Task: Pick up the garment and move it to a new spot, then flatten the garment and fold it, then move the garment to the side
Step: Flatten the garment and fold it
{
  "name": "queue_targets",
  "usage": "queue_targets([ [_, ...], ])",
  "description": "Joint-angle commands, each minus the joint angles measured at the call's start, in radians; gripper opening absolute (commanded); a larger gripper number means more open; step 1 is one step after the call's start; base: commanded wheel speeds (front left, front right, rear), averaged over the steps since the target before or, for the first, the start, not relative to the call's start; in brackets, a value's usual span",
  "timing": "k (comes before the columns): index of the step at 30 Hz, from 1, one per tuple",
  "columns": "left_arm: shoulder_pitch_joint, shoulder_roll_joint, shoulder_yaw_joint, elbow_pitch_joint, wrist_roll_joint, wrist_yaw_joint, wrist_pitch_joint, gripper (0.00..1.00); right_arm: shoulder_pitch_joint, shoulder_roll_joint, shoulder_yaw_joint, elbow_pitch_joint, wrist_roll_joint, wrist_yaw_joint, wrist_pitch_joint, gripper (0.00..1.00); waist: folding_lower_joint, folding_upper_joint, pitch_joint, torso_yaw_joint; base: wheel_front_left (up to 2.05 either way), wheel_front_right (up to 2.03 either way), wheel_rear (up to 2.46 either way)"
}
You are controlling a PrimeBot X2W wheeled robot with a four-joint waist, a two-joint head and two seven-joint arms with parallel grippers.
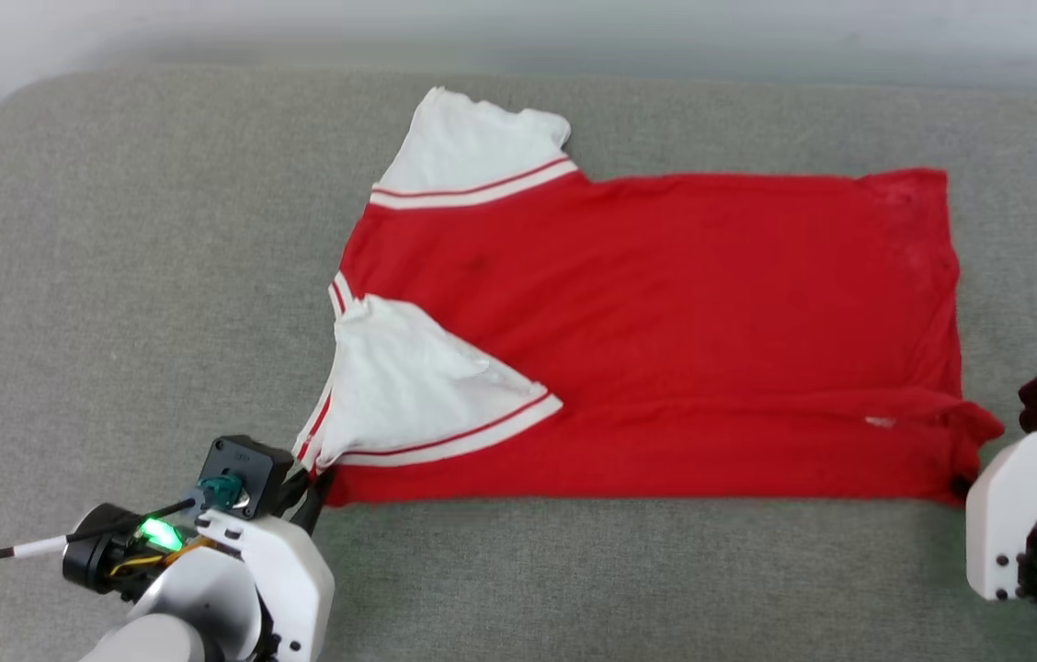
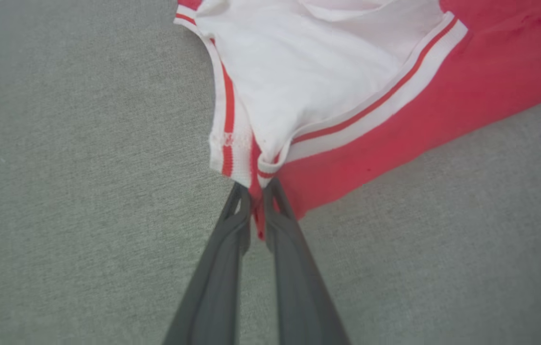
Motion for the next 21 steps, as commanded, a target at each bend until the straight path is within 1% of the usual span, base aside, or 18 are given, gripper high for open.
queue_targets([
  [1,0.017,0.013,-0.001,0.003,-0.006,0.001,0.002,0.00,0.038,-0.016,-0.002,-0.002,0.006,-0.001,0.014,0.00,-0.0001,0.0000,-0.032,-0.014,0.00,0.00,0.00],
  [5,0.055,0.045,-0.016,-0.010,-0.004,-0.003,0.015,0.00,0.083,-0.040,-0.012,-0.078,0.031,-0.001,0.030,0.00,-0.0001,0.0000,-0.077,-0.028,0.00,0.00,0.00],
  [8,0.092,0.069,-0.024,-0.036,-0.014,0.005,0.027,0.00,0.144,-0.050,-0.022,-0.139,0.049,-0.001,0.055,0.00,-0.0001,0.0000,-0.097,-0.037,0.00,0.00,0.00],
  [11,0.140,0.092,-0.041,-0.062,-0.020,0.012,0.044,0.00,0.213,-0.042,-0.050,-0.201,0.064,-0.001,0.091,0.00,-0.0001,0.0000,-0.110,-0.041,0.00,0.00,0.00],
  [14,0.192,0.112,-0.056,-0.076,-0.040,0.017,0.056,0.00,0.304,-0.015,-0.097,-0.265,0.069,-0.001,0.137,0.00,-0.0001,0.0000,-0.117,-0.044,0.00,0.00,0.00],
  [17,0.221,0.099,-0.069,-0.060,-0.060,0.005,0.051,0.00,0.353,0.013,-0.114,-0.290,0.071,-0.001,0.158,0.00,-0.0001,0.0000,-0.118,-0.046,0.00,0.00,0.00],
  [21,0.230,0.079,-0.092,-0.018,-0.067,-0.024,0.043,0.00,0.381,0.045,-0.116,-0.294,0.071,-0.001,0.161,0.00,-0.0001,0.0000,-0.117,-0.049,0.00,0.00,0.00],
])
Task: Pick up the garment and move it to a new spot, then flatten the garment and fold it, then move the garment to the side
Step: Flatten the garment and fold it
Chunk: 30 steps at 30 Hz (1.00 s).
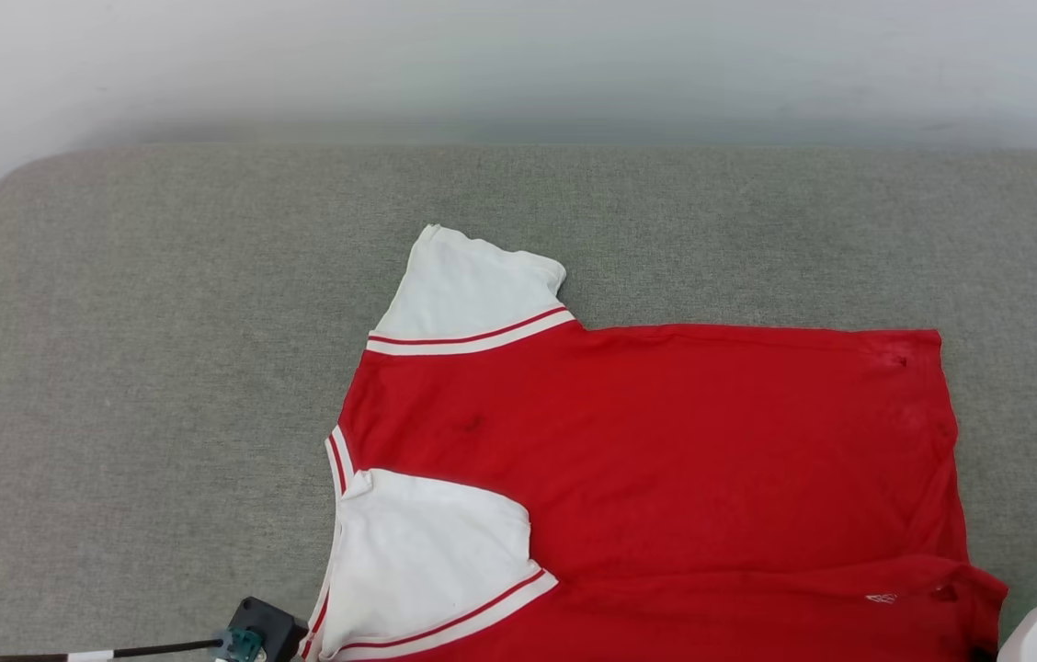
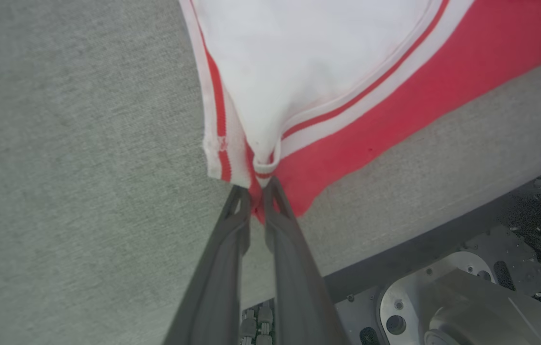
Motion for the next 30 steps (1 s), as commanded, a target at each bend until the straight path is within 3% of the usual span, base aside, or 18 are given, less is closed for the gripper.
queue_targets([
  [1,0.006,-0.007,-0.009,0.020,0.001,-0.012,-0.005,0.00,0.008,0.006,0.001,0.003,0.001,-0.001,-0.005,0.00,-0.0001,0.0000,0.002,-0.003,0.00,0.00,0.00],
  [4,-0.009,-0.029,-0.017,0.057,-0.003,-0.034,-0.021,0.00,0.000,0.014,0.008,0.023,-0.004,-0.001,-0.015,0.00,-0.0001,0.0000,0.006,-0.002,0.00,0.00,0.00],
  [5,-0.016,-0.033,-0.019,0.071,0.000,-0.040,-0.026,0.00,-0.007,0.014,0.006,0.034,-0.010,-0.001,-0.021,0.31,-0.0001,0.0000,0.007,-0.002,0.00,0.00,0.00],
  [6,-0.022,-0.037,-0.019,0.083,0.004,-0.043,-0.033,0.53,-0.015,0.009,0.008,0.045,-0.019,-0.001,-0.027,0.77,-0.0001,0.0000,0.008,-0.002,0.00,0.00,0.00],
  [7,-0.026,-0.041,-0.018,0.094,0.005,-0.046,-0.037,1.00,-0.023,0.005,0.011,0.053,-0.024,-0.001,-0.033,1.00,-0.0001,0.0000,0.008,-0.001,0.00,0.00,0.00],
  [13,-0.063,-0.062,0.010,0.110,0.024,-0.060,-0.121,1.00,-0.064,-0.008,0.001,0.049,0.006,-0.001,-0.082,1.00,-0.0001,0.0000,-0.004,0.002,0.00,0.00,0.00],
  [18,-0.091,-0.088,0.069,0.112,0.051,-0.040,-0.276,1.00,-0.096,-0.027,-0.022,-0.002,0.030,-0.001,-0.175,1.00,-0.0001,0.0000,-0.029,0.001,0.00,0.00,0.00],
  [24,-0.114,-0.156,0.137,0.120,0.095,-0.009,-0.525,1.00,-0.142,-0.038,-0.025,-0.056,0.019,-0.001,-0.377,1.00,-0.0001,0.0000,-0.051,0.001,0.00,0.00,0.00],
  [30,-0.103,-0.237,0.193,0.116,0.125,-0.022,-0.591,1.00,-0.162,-0.016,0.005,-0.071,0.002,-0.001,-0.614,1.00,-0.0001,0.0000,-0.056,-0.009,0.00,0.00,0.00],
])
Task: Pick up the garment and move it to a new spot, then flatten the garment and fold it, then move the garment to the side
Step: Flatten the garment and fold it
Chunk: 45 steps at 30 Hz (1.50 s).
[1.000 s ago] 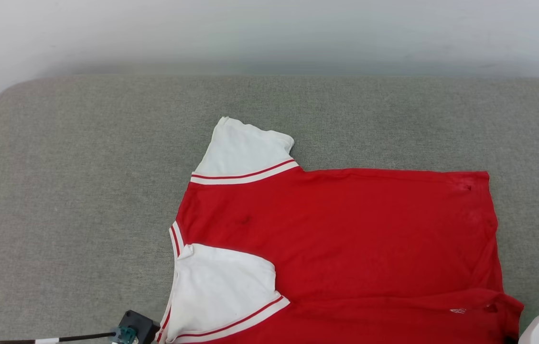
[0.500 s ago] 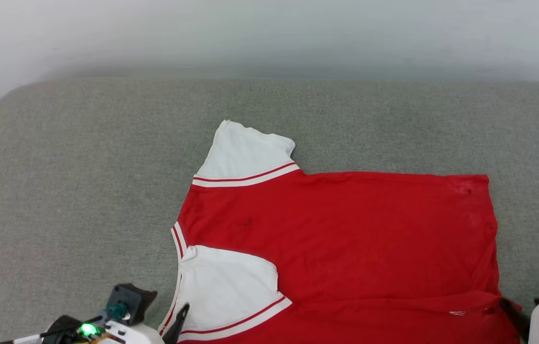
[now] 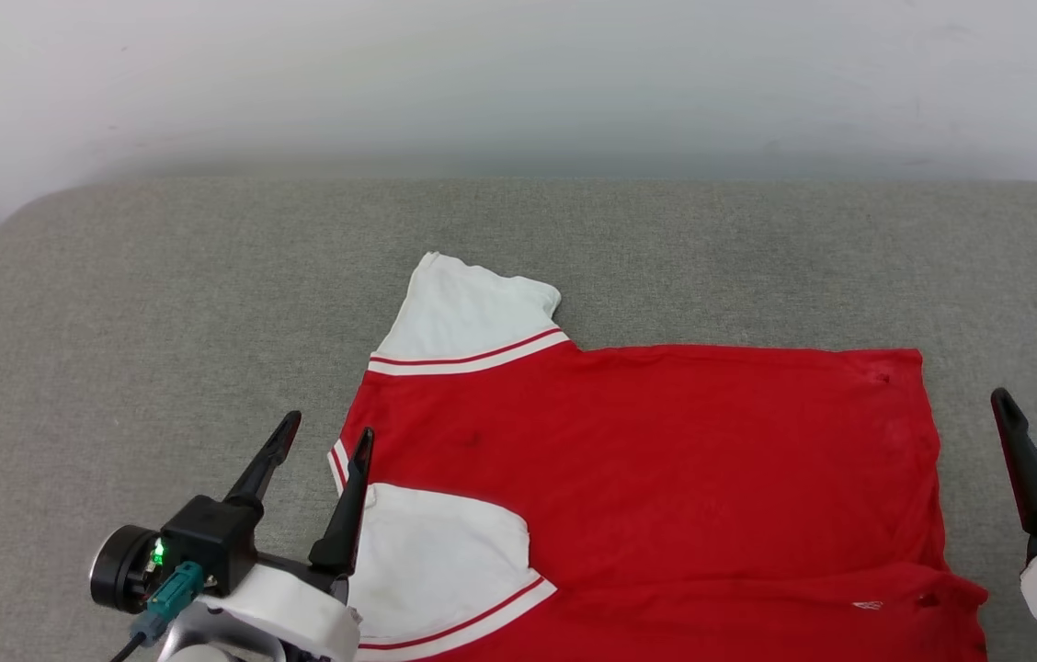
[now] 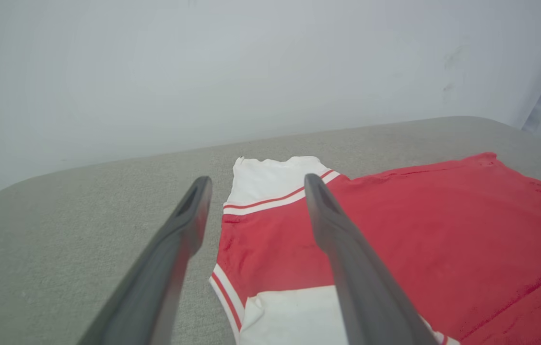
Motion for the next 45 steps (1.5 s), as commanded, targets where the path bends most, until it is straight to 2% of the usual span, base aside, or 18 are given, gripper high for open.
queue_targets([
  [1,0.006,-0.029,0.036,-0.015,0.020,-0.006,-0.008,1.00,-0.010,0.017,0.010,-0.008,-0.016,0.000,-0.073,1.00,0.0000,0.0000,0.002,-0.006,0.00,0.00,0.00],
  [4,0.036,-0.091,0.117,-0.060,0.059,-0.019,-0.009,1.00,-0.006,0.059,0.020,-0.016,-0.031,0.000,-0.186,1.00,0.0000,0.0000,0.011,-0.015,0.00,0.00,0.00],
  [7,0.072,-0.141,0.183,-0.077,0.101,-0.051,-0.009,1.00,0.006,0.104,0.034,-0.014,-0.041,0.000,-0.274,1.00,0.0000,0.0000,0.019,-0.027,0.00,0.00,0.00],
  [14,0.096,-0.233,0.293,-0.069,0.177,-0.174,-0.008,1.00,0.011,0.153,0.053,0.026,-0.032,0.000,-0.383,1.00,0.0000,0.0000,0.054,-0.055,0.00,0.00,0.00],
  [20,-0.016,-0.214,0.287,-0.004,0.207,-0.290,-0.007,1.00,-0.017,0.164,0.045,0.022,-0.013,0.000,-0.404,1.00,0.0000,0.0000,0.124,-0.075,0.00,0.00,0.00],
  [22,-0.048,-0.207,0.286,0.009,0.203,-0.305,0.001,1.00,-0.025,0.162,0.046,0.018,-0.014,0.000,-0.405,1.00,0.0000,0.0000,0.139,-0.080,0.00,0.00,0.00],
  [23,-0.130,-0.174,0.289,0.027,0.209,-0.328,0.034,1.00,-0.045,0.161,0.048,0.006,-0.015,0.000,-0.406,1.00,0.0000,0.0000,0.182,-0.094,0.00,0.00,0.00],
  [26,-0.203,-0.144,0.287,0.060,0.207,-0.345,0.092,1.00,-0.061,0.163,0.055,0.002,-0.021,0.000,-0.405,1.00,0.0000,0.0000,0.218,-0.111,0.00,0.00,0.00],
  [27,-0.245,-0.129,0.287,0.079,0.198,-0.352,0.127,1.00,-0.068,0.164,0.060,0.003,-0.024,0.000,-0.408,1.00,0.0000,0.0000,0.232,-0.120,0.00,0.00,0.00],
  [28,-0.328,-0.098,0.280,0.111,0.168,-0.365,0.225,1.00,-0.085,0.168,0.066,0.004,-0.027,0.000,-0.414,1.00,0.0000,0.0000,0.261,-0.141,0.00,0.00,0.00],
  [30,-0.410,-0.058,0.278,0.143,0.114,-0.375,0.352,1.00,-0.099,0.175,0.070,0.004,-0.025,0.000,-0.421,1.00,0.0000,0.0000,0.292,-0.163,0.00,0.00,0.00],
  [31,-0.410,-0.058,0.278,0.143,0.114,-0.375,0.352,1.00,-0.099,0.175,0.070,0.004,-0.025,0.000,-0.421,1.00,0.0000,0.0000,0.292,-0.163,0.00,0.00,0.00],
  [36,-0.609,0.042,0.233,0.219,-0.040,-0.384,0.702,1.00,-0.128,0.195,0.078,0.019,-0.002,0.000,-0.442,1.00,0.0000,0.0000,0.358,-0.204,0.00,0.00,0.00],
  [39,-0.712,0.100,0.191,0.215,-0.140,-0.384,0.909,1.00,-0.142,0.205,0.097,0.034,0.003,0.000,-0.458,1.00,0.0000,0.0000,0.391,-0.226,0.00,0.00,0.00],
  [45,-0.836,0.163,0.157,0.239,-0.200,-0.385,1.128,1.00,-0.173,0.216,0.148,0.066,-0.001,0.000,-0.491,1.00,0.0000,0.0000,0.451,-0.268,0.00,0.00,0.00],
])
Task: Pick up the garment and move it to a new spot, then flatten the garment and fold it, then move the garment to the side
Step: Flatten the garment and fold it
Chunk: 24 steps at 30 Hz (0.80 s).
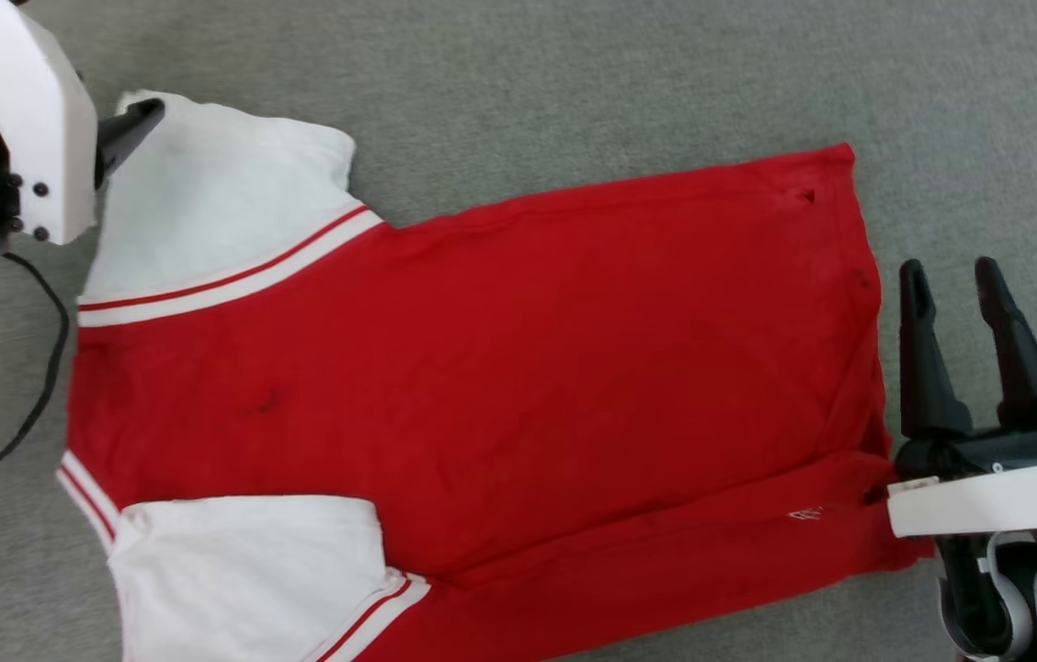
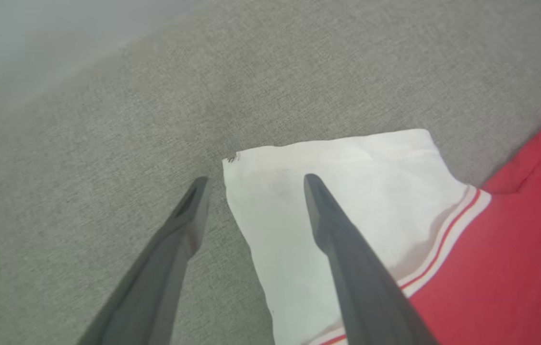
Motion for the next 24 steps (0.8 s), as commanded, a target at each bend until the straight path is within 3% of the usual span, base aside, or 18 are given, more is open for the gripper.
queue_targets([
  [1,-0.023,0.007,-0.003,0.013,-0.013,0.001,0.033,1.00,-0.022,0.005,0.011,0.008,0.004,0.000,-0.013,1.00,-0.0001,0.0000,0.034,-0.034,0.00,0.00,0.00],
  [7,-0.050,0.019,0.006,0.073,-0.065,0.029,0.141,1.00,-0.041,0.010,0.046,0.051,-0.016,0.000,-0.034,1.00,-0.0001,0.0000,0.069,-0.069,0.00,0.00,0.00],
  [15,-0.003,0.035,-0.023,0.120,-0.070,0.048,0.201,1.00,-0.056,0.015,0.074,0.079,-0.012,0.000,-0.058,1.00,-0.0001,0.0000,0.093,-0.086,0.00,0.00,0.00],
  [17,0.011,0.039,-0.033,0.121,-0.065,0.046,0.205,0.39,-0.057,0.016,0.074,0.080,-0.015,0.000,-0.056,1.00,-0.0001,0.0000,0.095,-0.082,0.00,0.00,0.00],
  [18,0.015,0.039,-0.038,0.120,-0.060,0.043,0.203,0.00,-0.059,0.016,0.072,0.079,-0.018,0.000,-0.055,1.00,-0.0001,0.0000,0.095,-0.079,0.00,0.00,0.00],
  [24,0.012,0.019,-0.048,0.097,-0.042,0.026,0.130,0.00,-0.067,0.013,0.069,0.066,-0.035,0.000,-0.039,1.00,-0.0001,0.0000,0.083,-0.049,0.00,0.00,0.00],
])
